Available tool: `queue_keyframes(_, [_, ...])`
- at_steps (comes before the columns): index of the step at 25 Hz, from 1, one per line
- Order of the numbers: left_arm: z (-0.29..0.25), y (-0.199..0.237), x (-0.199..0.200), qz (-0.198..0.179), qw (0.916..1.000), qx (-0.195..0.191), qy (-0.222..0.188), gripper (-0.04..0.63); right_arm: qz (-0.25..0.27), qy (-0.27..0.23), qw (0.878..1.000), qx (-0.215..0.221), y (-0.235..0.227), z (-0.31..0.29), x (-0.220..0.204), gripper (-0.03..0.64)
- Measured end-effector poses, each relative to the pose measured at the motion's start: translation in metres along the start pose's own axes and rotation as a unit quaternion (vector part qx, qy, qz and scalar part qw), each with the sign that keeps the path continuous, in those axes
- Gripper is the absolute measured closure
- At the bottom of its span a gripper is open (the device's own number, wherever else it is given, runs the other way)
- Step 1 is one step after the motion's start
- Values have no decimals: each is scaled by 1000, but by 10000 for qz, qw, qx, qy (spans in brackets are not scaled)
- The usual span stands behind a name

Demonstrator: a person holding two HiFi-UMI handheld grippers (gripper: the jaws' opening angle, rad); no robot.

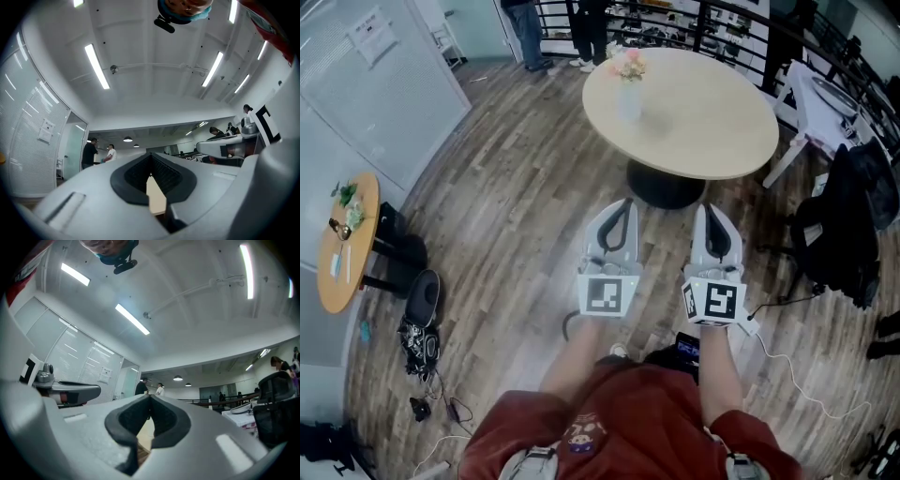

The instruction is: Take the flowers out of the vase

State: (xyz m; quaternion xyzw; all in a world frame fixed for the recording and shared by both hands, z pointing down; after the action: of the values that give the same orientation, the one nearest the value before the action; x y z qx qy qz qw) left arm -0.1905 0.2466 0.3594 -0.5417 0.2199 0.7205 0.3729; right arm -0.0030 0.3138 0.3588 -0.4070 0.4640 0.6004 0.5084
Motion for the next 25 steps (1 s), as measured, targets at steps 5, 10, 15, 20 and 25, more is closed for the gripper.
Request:
queue_keyframes(5, [2, 14, -5, 9, 10000, -95, 28, 588, -1, 24, 10000, -48, 16, -4, -2, 615])
queue_keyframes(10, [-8, 21, -12, 5, 9999, -124, 55, 588, -1, 3, 10000, -71, 16, -17, -7, 615])
queue_keyframes(15, [-28, 28, -25, 79, 9999, -22, 80, 588, -6, -37, 10000, 20, 9, -43, -17, 616])
queue_keyframes(20, [-68, 36, -40, -22, 9999, 3, 150, 588, -70, -38, 9999, 81, -9, -80, -32, 615])
queue_keyframes(25, [-123, 32, -53, -27, 9998, 41, 212, 588, -160, -15, 9997, 173, -43, -124, -46, 615])
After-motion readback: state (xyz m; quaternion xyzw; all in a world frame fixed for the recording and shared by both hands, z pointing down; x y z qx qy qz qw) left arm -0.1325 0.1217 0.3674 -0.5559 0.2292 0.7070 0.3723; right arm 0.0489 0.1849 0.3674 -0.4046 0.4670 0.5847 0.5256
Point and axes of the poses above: the fingertips, and each gripper's own axes: z backward along the fingers, y to its left, x out of its top, the point moved 10 cm from there along z, backward along the fingers, and after that the axes turned 1 degree about z, right-handed, at the moved point
